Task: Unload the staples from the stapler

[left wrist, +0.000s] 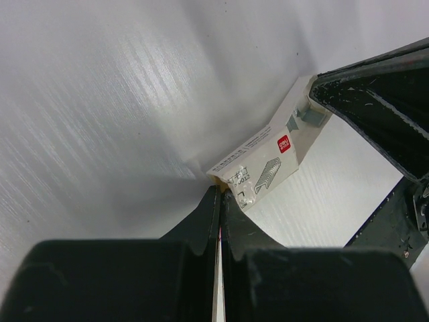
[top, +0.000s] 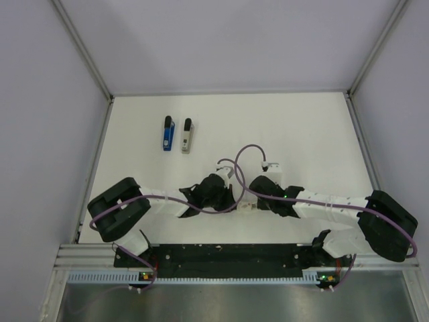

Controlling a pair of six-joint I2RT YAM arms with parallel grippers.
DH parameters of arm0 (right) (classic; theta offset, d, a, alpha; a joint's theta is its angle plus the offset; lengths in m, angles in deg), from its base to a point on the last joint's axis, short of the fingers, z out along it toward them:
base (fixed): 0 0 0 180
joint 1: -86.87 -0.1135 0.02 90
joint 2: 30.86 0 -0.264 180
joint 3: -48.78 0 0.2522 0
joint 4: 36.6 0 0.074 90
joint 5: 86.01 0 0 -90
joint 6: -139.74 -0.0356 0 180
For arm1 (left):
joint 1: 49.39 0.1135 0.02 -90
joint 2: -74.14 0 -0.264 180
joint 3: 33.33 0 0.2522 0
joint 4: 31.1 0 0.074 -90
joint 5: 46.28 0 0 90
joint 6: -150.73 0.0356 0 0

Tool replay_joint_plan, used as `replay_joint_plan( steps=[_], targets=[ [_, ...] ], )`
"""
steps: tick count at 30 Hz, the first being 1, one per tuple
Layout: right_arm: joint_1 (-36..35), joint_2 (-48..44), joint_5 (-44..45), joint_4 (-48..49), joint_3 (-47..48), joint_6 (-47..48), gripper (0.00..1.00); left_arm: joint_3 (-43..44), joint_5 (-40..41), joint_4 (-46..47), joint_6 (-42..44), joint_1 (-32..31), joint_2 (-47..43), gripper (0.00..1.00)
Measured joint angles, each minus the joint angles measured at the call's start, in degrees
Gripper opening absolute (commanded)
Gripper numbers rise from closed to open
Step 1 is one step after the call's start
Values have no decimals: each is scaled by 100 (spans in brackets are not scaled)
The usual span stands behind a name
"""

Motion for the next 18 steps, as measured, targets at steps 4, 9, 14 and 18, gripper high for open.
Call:
replay_joint_plan(
  steps=[4, 9, 14, 18],
  targets=[
    [-85, 0, 31, -22, 0, -90, 0, -2, 26, 2, -50, -24, 0, 0],
    [-144, 0, 83, -28, -11, -278, 0, -87, 72, 76, -105, -42, -48, 0],
    [-179, -92, 87, -7, -98, -459, 0, -208, 131, 127, -129, -72, -151, 0],
    [-195, -170, 85, 4, -162, -588, 0, -262, 157, 133, -160, -79, -203, 0]
  ],
)
